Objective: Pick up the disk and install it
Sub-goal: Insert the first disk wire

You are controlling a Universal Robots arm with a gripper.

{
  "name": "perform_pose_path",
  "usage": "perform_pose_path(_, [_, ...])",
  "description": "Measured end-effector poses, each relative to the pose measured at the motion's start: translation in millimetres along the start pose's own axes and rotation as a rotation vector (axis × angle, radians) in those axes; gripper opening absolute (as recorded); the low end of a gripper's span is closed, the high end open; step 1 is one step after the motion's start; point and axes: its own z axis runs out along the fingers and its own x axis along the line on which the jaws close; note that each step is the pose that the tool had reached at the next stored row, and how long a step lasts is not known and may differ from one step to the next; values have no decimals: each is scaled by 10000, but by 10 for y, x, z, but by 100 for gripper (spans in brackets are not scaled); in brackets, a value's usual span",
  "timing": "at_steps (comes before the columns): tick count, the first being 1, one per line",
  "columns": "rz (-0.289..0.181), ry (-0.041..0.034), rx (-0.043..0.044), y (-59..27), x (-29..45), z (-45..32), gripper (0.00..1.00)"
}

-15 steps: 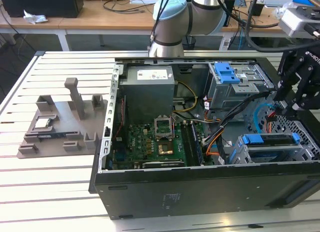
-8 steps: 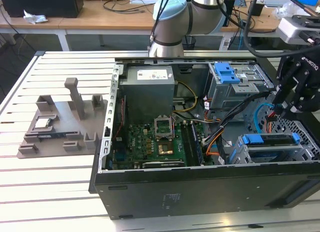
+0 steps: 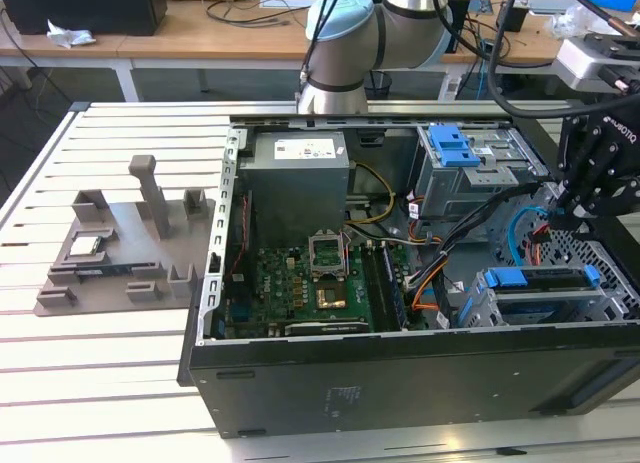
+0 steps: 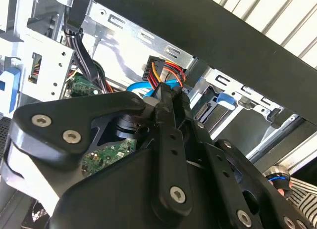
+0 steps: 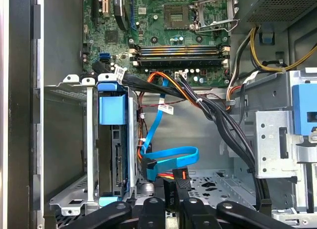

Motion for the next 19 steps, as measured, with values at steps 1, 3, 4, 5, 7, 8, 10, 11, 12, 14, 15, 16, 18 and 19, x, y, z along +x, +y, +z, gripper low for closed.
perform_pose_path(1, [0,0,0,0,0,0,20])
perform_pose_path(3, [0,0,0,0,1,0,20])
perform_pose_path(4, [0,0,0,0,1,0,20])
perform_pose_path(5, [0,1,0,0,1,0,20])
perform_pose_path(7, [0,-1,-1,0,1,0,22])
perform_pose_path(8, [0,5,0,0,2,-1,28])
perform_pose_path(10, [4,46,1,2,3,-18,28])
perform_pose_path(11, [6,72,2,3,3,-35,28])
perform_pose_path(12, [7,86,3,3,3,-42,28])
perform_pose_path(14, [6,87,2,3,3,-42,28])
perform_pose_path(15, [6,88,3,3,2,-43,28])
perform_pose_path(16, [6,88,2,3,2,-43,28])
perform_pose_path(18, [6,88,3,3,3,-43,26])
perform_pose_path(19, [5,89,2,3,3,-44,20])
